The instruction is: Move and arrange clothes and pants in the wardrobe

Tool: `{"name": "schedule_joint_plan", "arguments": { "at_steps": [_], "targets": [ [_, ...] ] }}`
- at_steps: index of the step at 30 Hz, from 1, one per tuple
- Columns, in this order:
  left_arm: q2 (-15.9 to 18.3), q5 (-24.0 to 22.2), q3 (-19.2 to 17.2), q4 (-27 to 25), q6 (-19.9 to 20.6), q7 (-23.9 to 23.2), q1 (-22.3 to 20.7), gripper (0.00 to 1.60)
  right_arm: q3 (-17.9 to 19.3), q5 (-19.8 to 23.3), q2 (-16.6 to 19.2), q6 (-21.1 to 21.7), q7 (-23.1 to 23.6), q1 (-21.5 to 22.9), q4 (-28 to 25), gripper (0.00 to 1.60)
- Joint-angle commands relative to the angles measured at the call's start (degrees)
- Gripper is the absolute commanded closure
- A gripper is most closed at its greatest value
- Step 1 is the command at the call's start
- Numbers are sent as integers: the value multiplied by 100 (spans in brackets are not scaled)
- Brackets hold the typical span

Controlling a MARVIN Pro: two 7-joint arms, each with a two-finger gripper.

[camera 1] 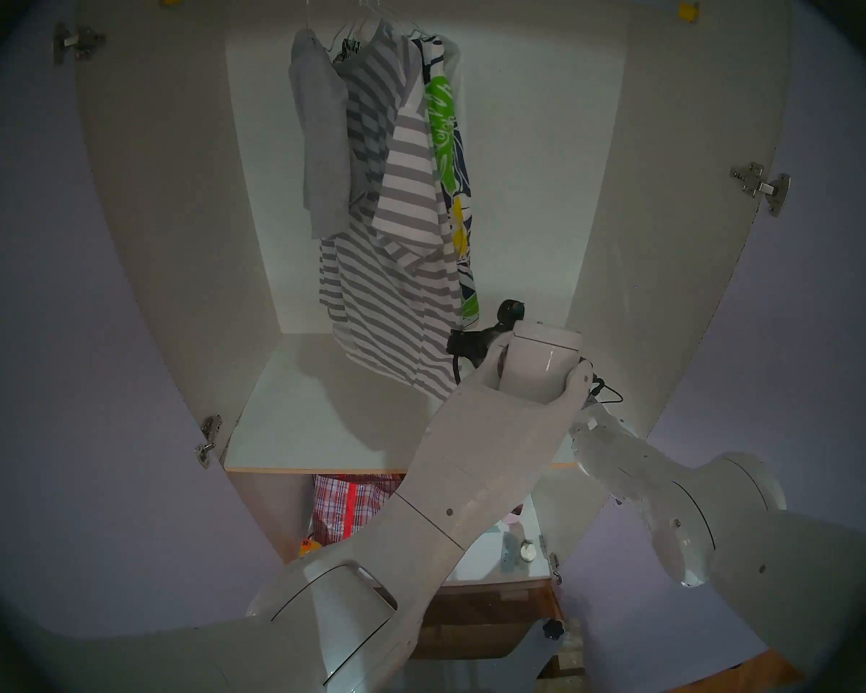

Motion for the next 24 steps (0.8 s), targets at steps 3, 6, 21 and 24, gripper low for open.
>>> {"name": "schedule_joint_plan", "arguments": {
  "at_steps": [3, 6, 21, 24],
  "targets": [
    [509, 315, 219, -147, -273, 66, -382, 0, 20, 16, -2, 9, 20, 145, -77, 0],
    [911, 323, 362, -59, -423, -187, -658, 0, 22, 14, -2, 7, 20, 145, -75, 0],
    [1746, 95, 463, -60, -1194, -1632, -1027, 0, 32, 12, -3, 11, 31, 149, -70, 0],
    [1748, 92, 469, -57, -1221, -1622, -1026, 0, 34, 11, -3, 11, 32, 149, -69, 0]
  ]
}}
